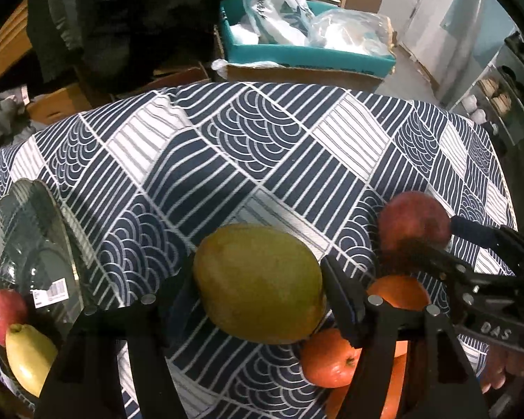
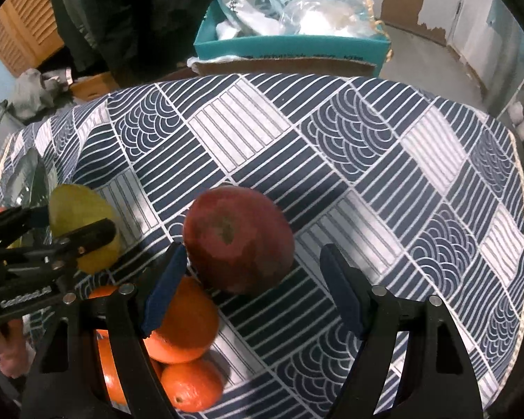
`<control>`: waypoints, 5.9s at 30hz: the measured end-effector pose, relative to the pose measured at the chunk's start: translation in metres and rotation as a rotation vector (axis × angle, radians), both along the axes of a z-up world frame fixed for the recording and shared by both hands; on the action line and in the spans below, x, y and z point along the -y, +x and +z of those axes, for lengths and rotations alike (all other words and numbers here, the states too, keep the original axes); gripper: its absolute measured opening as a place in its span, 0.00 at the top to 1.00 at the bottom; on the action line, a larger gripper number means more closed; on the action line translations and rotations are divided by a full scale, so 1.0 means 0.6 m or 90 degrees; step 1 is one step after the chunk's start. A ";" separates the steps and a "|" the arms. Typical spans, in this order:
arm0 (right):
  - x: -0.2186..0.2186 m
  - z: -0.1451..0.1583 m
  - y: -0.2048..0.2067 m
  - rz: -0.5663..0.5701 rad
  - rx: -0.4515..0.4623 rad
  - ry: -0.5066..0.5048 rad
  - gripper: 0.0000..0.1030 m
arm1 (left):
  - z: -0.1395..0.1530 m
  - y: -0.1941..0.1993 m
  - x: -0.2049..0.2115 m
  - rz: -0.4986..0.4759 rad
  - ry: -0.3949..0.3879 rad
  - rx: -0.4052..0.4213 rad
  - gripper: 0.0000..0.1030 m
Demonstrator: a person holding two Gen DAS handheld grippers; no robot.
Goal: Organize fruits
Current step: 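Close the left tool on the yellow mango while the right tool grasps and lifts the red apple, then carry the mango in the left tool over the glass bowl while the right tool carries the apple there, then open the left tool to drop the mango into the bowl while the right tool releases the apple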
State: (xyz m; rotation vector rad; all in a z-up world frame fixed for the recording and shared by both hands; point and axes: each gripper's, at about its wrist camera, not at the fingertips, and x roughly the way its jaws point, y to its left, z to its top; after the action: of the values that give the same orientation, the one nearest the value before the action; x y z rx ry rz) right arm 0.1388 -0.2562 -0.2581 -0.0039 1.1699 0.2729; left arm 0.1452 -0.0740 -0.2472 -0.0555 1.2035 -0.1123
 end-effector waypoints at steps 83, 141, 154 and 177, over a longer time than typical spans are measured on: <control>-0.095 0.315 -0.149 0.038 0.319 0.030 0.28 | 0.286 -0.163 -0.123 0.040 -0.017 0.263 0.32; -0.388 0.158 -0.072 0.206 0.156 0.027 0.28 | 0.078 -0.137 -0.389 0.244 -0.003 0.091 0.32; -0.399 0.120 -0.066 0.218 0.126 0.013 0.28 | 0.070 -0.132 -0.396 0.252 0.004 0.079 0.24; -0.449 0.056 -0.081 0.285 0.067 -0.018 0.27 | 0.078 -0.174 -0.410 0.251 0.041 0.085 0.22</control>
State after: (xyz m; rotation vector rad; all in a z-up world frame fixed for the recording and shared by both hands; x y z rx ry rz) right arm 0.0900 0.0132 -0.2248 -0.3047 1.0587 0.6436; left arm 0.0410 0.1718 -0.2003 -0.2240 1.0429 0.2654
